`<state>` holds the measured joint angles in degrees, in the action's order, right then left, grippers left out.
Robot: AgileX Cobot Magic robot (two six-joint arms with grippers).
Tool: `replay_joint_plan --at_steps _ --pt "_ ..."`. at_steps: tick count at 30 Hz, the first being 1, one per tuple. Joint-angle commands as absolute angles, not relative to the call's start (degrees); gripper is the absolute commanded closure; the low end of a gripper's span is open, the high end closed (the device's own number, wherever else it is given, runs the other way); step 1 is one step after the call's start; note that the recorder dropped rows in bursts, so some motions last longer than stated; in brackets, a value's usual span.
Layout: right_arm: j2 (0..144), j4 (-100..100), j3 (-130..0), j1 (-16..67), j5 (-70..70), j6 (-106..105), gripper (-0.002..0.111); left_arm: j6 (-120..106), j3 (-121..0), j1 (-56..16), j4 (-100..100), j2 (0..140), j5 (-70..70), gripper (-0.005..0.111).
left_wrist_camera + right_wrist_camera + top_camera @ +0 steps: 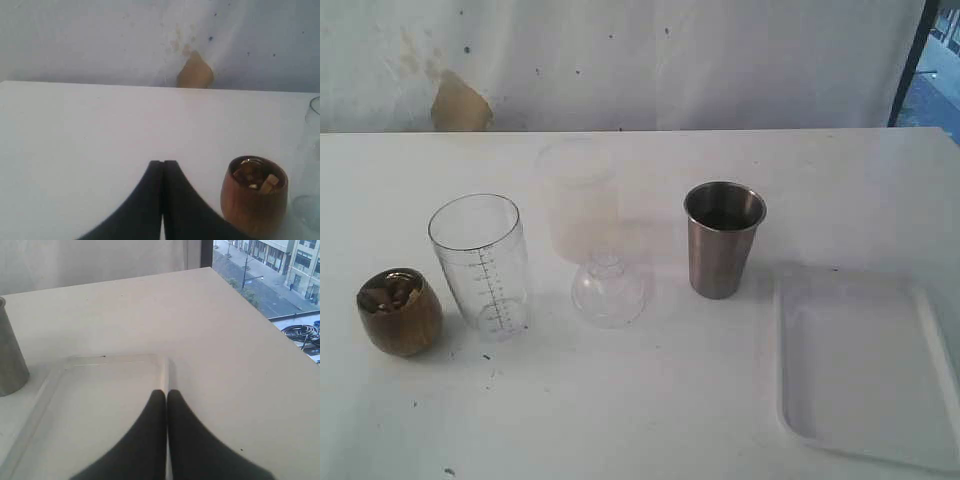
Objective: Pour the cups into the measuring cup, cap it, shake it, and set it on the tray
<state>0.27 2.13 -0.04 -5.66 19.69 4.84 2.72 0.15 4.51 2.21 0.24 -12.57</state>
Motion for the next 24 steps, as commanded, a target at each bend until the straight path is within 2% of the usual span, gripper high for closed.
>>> replay_joint_plan --at_steps 1,12,24 --pt "0.00 2.47 0.00 -6.01 19.45 4.78 0.108 2.67 0.00 4.63 2.41 0.00 -6.80 0.107" --pt "0.00 2.47 0.00 -6.01 19.45 4.78 0.108 7.33 0.00 4.63 -1.34 0.00 1.87 0.107" --pt "0.00 2.47 0.00 -6.01 19.45 4.78 0.108 12.60 0.00 4.63 -2.58 0.00 4.55 0.107"
